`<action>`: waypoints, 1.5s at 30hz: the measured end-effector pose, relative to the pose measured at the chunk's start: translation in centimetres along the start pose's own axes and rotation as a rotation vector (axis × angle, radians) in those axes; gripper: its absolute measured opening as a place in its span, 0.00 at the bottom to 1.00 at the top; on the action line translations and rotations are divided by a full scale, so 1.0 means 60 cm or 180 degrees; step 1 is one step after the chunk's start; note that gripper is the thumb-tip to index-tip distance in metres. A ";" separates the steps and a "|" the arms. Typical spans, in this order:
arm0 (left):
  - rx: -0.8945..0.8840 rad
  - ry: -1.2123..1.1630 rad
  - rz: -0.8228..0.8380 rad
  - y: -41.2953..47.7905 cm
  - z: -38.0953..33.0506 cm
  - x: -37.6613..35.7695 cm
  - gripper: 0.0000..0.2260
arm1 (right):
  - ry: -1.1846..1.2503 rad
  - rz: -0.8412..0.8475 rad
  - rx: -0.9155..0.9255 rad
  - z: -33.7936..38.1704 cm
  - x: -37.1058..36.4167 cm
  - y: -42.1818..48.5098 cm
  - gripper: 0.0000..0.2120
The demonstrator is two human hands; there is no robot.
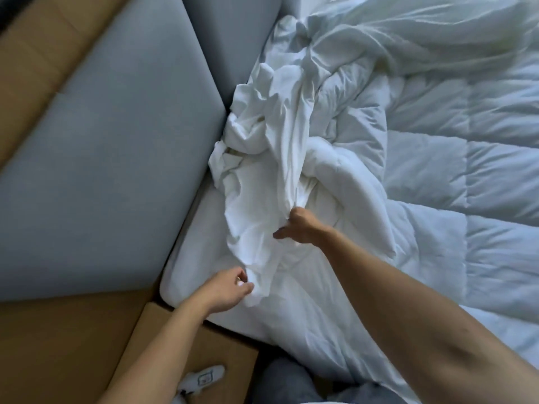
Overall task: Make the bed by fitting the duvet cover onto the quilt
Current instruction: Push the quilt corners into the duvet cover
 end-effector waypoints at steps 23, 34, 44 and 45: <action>-0.1557 0.3034 0.0679 0.106 -0.355 0.244 0.09 | -0.1691 -0.0652 0.0133 0.131 0.167 -0.074 0.17; -0.1087 0.2719 0.0594 0.097 -0.354 0.242 0.18 | -0.1387 -0.0748 0.0226 0.125 0.216 -0.073 0.06; -0.1608 -0.0337 -0.0078 0.089 -0.400 0.312 0.11 | -0.0067 -0.0236 0.0414 0.093 0.235 -0.040 0.17; -0.1516 -0.0167 -0.0032 0.090 -0.401 0.311 0.14 | -0.0151 -0.0371 0.0454 0.090 0.251 -0.034 0.12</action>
Point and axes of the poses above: each hand's wrist, its own y-axis towards the middle knuckle, its own x-axis out of the back of the hand, z = x × y, the point moved 6 cm from there along y, towards the middle knuckle, and after that the axes turned 4 degrees about z, right-handed, at the moved point
